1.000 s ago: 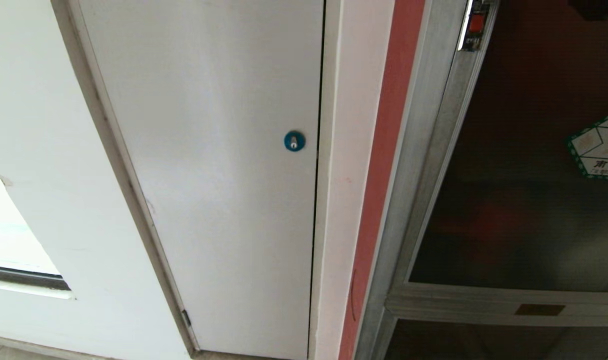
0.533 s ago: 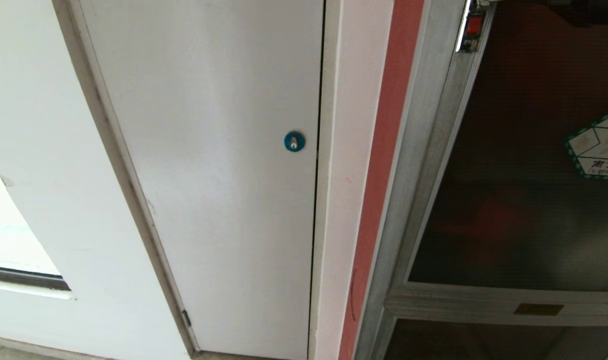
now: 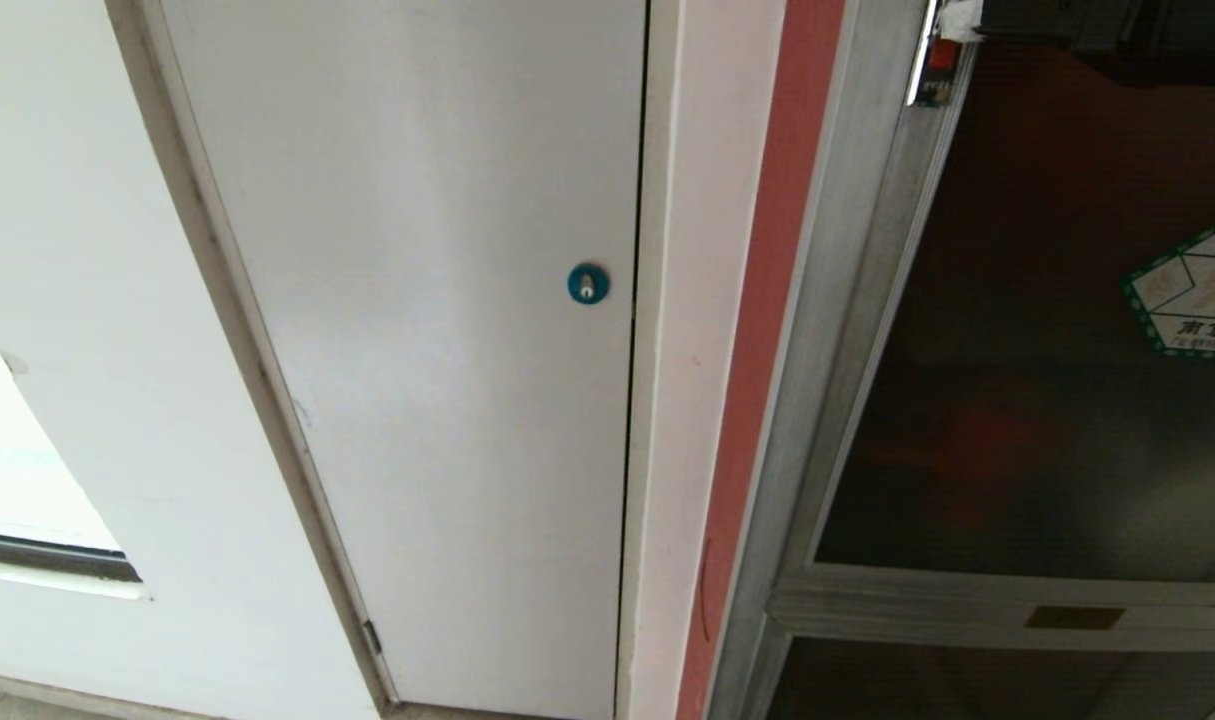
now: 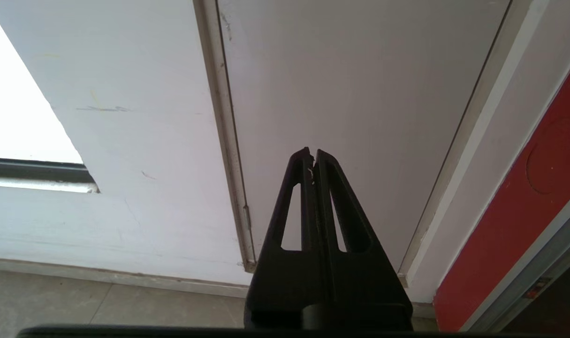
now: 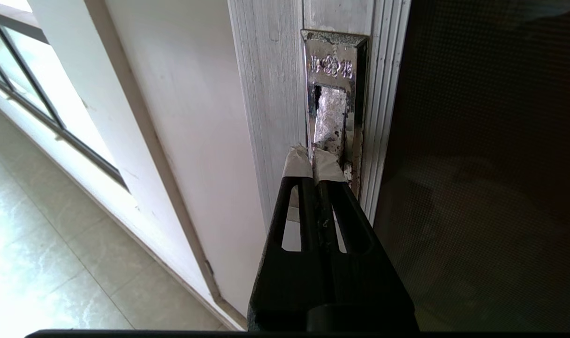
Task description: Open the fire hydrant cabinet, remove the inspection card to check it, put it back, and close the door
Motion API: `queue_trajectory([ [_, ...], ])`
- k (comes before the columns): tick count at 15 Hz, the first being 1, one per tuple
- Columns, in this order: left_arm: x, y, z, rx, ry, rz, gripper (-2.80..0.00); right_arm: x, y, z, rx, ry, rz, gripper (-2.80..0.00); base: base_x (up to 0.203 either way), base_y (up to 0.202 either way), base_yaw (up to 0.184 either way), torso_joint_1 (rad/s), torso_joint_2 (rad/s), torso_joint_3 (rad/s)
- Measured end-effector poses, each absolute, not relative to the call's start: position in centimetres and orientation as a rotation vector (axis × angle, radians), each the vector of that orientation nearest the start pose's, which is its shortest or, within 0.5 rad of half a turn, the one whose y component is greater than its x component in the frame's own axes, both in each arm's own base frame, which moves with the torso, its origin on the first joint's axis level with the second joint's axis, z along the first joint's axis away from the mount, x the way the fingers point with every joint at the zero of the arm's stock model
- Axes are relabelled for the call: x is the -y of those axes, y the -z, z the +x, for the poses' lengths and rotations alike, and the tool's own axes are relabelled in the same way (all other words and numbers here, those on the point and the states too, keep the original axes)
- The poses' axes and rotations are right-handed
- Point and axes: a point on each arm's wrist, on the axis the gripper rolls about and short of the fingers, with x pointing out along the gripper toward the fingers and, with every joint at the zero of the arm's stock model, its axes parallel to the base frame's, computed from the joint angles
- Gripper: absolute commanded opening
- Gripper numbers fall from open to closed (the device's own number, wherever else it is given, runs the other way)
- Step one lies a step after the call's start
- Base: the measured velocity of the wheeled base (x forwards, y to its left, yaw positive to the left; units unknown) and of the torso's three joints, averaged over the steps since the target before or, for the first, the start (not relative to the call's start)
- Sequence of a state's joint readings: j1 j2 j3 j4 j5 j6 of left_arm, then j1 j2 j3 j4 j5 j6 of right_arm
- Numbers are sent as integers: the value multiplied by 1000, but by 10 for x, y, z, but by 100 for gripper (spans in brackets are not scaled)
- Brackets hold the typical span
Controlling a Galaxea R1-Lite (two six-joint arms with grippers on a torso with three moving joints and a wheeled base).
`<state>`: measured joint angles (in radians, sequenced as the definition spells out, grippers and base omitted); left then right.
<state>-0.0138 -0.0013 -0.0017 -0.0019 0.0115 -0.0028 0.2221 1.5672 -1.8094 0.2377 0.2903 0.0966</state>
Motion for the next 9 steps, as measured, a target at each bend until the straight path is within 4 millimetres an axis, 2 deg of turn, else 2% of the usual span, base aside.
queue_trajectory([
  [9, -1, -76, -23, 5, 2, -3, -280, -63, -411, 254, -32, -501, 94, -280, 0, 0, 0, 0, 0, 0],
])
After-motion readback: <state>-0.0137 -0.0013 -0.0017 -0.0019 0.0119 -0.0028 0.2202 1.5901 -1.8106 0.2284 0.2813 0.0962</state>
